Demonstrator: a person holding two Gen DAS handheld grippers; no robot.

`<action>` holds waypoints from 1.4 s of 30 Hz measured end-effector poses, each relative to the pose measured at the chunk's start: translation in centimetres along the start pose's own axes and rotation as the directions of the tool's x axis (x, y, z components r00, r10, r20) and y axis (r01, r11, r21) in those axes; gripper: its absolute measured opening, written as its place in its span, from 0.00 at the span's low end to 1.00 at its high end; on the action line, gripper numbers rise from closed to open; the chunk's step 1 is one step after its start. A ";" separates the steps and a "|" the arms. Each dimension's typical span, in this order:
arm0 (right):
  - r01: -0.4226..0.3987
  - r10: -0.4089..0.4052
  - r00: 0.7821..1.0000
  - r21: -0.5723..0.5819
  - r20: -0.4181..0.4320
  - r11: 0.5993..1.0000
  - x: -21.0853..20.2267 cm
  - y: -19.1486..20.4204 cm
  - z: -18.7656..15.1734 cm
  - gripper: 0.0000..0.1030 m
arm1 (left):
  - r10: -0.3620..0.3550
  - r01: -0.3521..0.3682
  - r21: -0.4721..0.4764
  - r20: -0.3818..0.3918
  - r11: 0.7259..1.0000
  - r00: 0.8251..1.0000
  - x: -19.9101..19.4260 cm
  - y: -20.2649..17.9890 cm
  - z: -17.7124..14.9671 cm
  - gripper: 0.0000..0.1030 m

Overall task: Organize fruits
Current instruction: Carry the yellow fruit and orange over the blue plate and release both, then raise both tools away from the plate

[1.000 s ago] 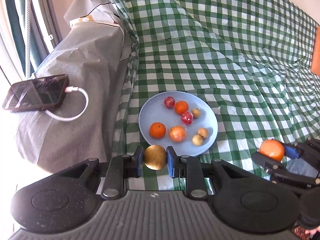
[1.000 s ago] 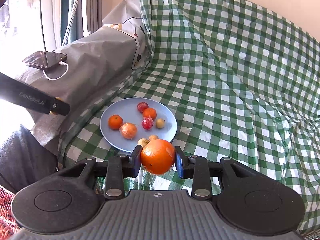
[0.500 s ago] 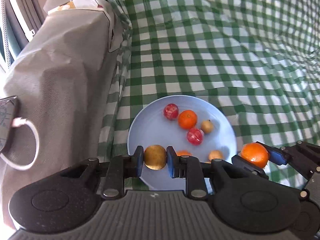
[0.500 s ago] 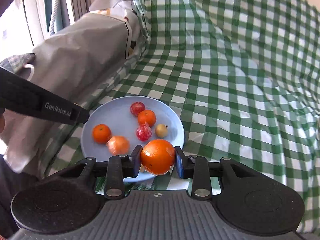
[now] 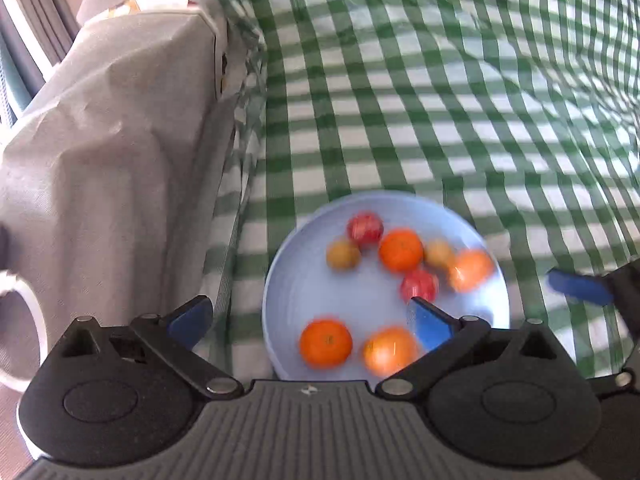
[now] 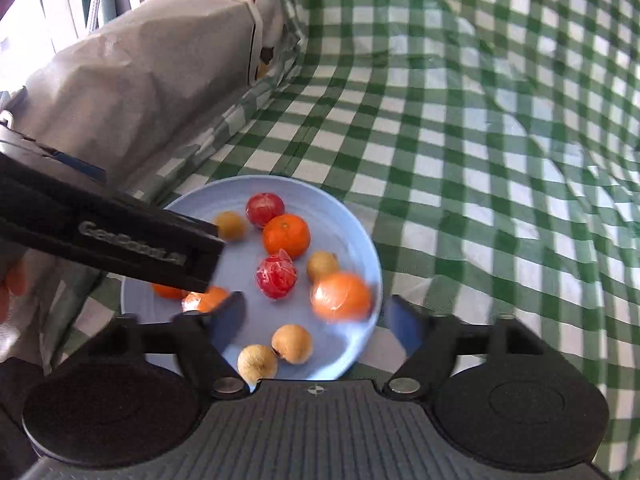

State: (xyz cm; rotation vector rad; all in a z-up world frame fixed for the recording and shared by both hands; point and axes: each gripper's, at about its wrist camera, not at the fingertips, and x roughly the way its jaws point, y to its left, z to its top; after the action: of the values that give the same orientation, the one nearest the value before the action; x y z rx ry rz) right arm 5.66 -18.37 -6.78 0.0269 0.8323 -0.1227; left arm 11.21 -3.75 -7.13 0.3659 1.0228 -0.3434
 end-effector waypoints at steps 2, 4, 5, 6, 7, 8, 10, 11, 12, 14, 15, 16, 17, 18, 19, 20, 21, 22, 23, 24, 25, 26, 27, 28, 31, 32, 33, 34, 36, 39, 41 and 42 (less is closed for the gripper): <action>-0.001 0.001 1.000 0.003 -0.003 1.000 -1.6 0.1 -0.6 0.88 | 0.013 -0.013 -0.016 -0.016 1.000 1.000 -1.4 0.2 -0.9 1.00; -0.006 0.006 1.000 0.003 -0.001 1.000 -3.5 0.3 -1.6 0.90 | 0.036 -0.037 -0.030 -0.014 0.999 0.999 -2.8 0.4 -1.9 1.00; -0.006 0.006 1.000 0.002 0.001 1.000 -4.4 0.5 -2.1 0.90 | 0.034 -0.035 -0.033 -0.016 0.999 0.999 -3.5 0.5 -2.4 1.00; -0.001 0.001 1.000 0.004 0.005 1.000 -5.3 0.8 -2.6 0.92 | 0.025 -0.025 -0.037 -0.018 0.999 1.000 -4.1 0.6 -3.0 1.00; 0.008 -0.008 1.000 0.009 0.011 1.000 -6.2 1.0 -3.1 0.93 | 0.019 -0.020 -0.049 -0.019 0.999 1.000 -4.7 0.8 -3.4 1.00; 0.017 -0.018 1.000 0.018 0.020 1.000 -7.0 1.3 -3.6 0.94 | 0.022 -0.023 -0.064 -0.018 0.998 1.000 -5.3 1.0 -3.9 1.00; 0.033 -0.035 0.998 0.036 0.049 0.999 -8.7 1.8 -4.5 0.95 | 0.033 -0.034 -0.087 -0.008 0.996 0.999 -6.5 1.2 -4.9 1.00; 0.040 -0.042 0.997 0.041 0.063 0.998 -9.4 2.1 -5.0 0.98 | 0.039 -0.039 -0.091 -0.001 0.995 0.999 -7.1 1.3 -5.4 1.00; 0.043 -0.046 0.996 0.042 0.077 0.998 -10.1 2.4 -5.4 0.98 | 0.046 -0.045 -0.088 0.008 0.995 0.999 -7.6 1.2 -5.9 1.00; 0.049 -0.052 0.993 0.029 0.103 0.998 -11.1 2.9 -6.0 0.99 | 0.061 -0.059 -0.082 0.020 0.995 0.998 -8.4 1.1 -6.6 1.00; 0.051 -0.053 0.993 0.021 0.108 0.998 -11.4 3.1 -6.2 0.99 | 0.065 -0.063 -0.081 0.025 0.995 0.998 -8.8 1.1 -6.9 1.00; 0.054 -0.055 0.992 0.017 0.109 0.998 -11.6 3.2 -6.4 0.99 | 0.067 -0.064 -0.080 0.028 0.995 0.997 -9.1 1.1 -7.2 1.00; 0.056 -0.058 0.992 0.017 0.113 0.998 -12.0 3.2 -6.4 0.99 | 0.066 -0.063 -0.083 0.030 0.995 0.997 -9.4 1.1 -7.5 1.00; 0.058 -0.060 0.991 0.019 0.120 0.998 -12.2 3.3 -6.5 0.99 | 0.064 -0.061 -0.086 0.032 0.994 0.997 -9.7 1.2 -7.7 1.00; 0.062 -0.064 0.990 0.020 0.127 0.998 -12.4 3.6 -6.5 0.99 | 0.064 -0.060 -0.088 0.035 0.994 0.997 -9.9 1.2 -7.8 1.00; 0.064 -0.066 0.989 0.022 0.135 0.998 -12.6 3.6 -6.6 0.99 | 0.065 -0.061 -0.090 0.040 0.994 0.997 -10.1 1.3 -7.9 1.00; 0.065 -0.068 0.988 0.024 0.142 0.998 -12.8 3.6 -6.6 0.99 | 0.067 -0.063 -0.089 0.044 0.994 0.997 -10.4 1.3 -8.0 1.00; 0.068 -0.071 0.986 0.025 0.150 0.997 -13.0 3.6 -6.6 0.99 | 0.070 -0.066 -0.086 0.047 0.994 0.996 -10.6 1.3 -8.1 1.00; 0.072 -0.076 0.985 0.026 0.156 0.997 -13.4 3.6 -6.6 0.99 | 0.073 -0.068 -0.085 0.050 0.994 0.996 -10.8 1.3 -8.1 1.00; 0.075 -0.078 0.984 0.028 0.163 0.997 -13.6 3.6 -6.7 0.99 | 0.074 -0.069 -0.084 0.055 0.994 0.996 -11.1 1.3 -8.2 1.00; 0.075 -0.079 0.983 0.029 0.167 0.997 -13.7 3.6 -6.7 0.99 | 0.074 -0.069 -0.084 0.058 0.994 0.996 -11.2 1.2 -8.2 1.00; 0.076 -0.080 0.982 0.030 0.171 0.997 -13.9 3.6 -6.7 0.99 | 0.074 -0.069 -0.083 0.059 0.994 0.995 -11.3 1.2 -8.3 1.00; 0.078 -0.082 0.981 0.030 0.176 0.996 -14.0 3.7 -6.7 0.99 | 0.074 -0.069 -0.081 0.060 0.994 0.995 -11.4 1.1 -8.3 1.00; 0.079 -0.083 0.980 0.030 0.179 0.996 -14.2 3.6 -6.8 0.99 | 0.073 -0.068 -0.080 0.061 0.994 0.995 -11.5 1.1 -8.3 1.00; 0.080 -0.084 0.979 0.028 0.184 0.996 -14.3 3.8 -6.8 0.99 | 0.069 -0.064 -0.077 0.059 0.995 0.996 -11.6 0.9 -8.3 1.00; 0.080 -0.083 0.979 0.027 0.186 0.996 -14.4 3.9 -6.8 0.99 | 0.068 -0.064 -0.076 0.059 0.995 0.996 -11.7 0.9 -8.4 1.00; 0.080 -0.084 0.979 0.027 0.188 0.996 -14.4 3.9 -6.8 0.99 | 0.070 -0.065 -0.073 0.060 0.995 0.996 -11.7 0.8 -8.4 1.00; 0.081 -0.085 0.978 0.027 0.189 0.996 -14.4 3.9 -6.8 0.99 | 0.071 -0.067 -0.070 0.060 0.995 0.996 -11.7 0.7 -8.4 1.00; 0.081 -0.085 0.978 0.028 0.191 0.996 -14.4 3.8 -6.8 0.99 | 0.072 -0.069 -0.066 0.058 0.995 0.996 -11.6 0.6 -8.4 1.00; 0.081 -0.085 0.978 0.031 0.192 0.996 -14.4 3.8 -6.8 0.99 | 0.077 -0.074 -0.055 0.061 0.996 0.995 -11.6 0.5 -8.4 1.00; 0.082 -0.087 0.978 0.034 0.191 0.996 -14.4 3.8 -6.8 0.99 | 0.087 -0.084 -0.049 0.068 0.995 0.994 -11.6 0.4 -8.5 1.00; 0.081 -0.086 0.978 0.035 0.191 0.996 -14.3 3.8 -6.7 0.99 | 0.086 -0.082 -0.049 0.067 0.995 0.994 -11.6 0.4 -8.4 1.00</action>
State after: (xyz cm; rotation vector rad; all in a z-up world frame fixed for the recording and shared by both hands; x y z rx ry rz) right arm -8.39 -12.70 -0.81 0.0051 0.6387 -0.2121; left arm -0.55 1.65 -0.97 0.3522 0.9429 -0.2548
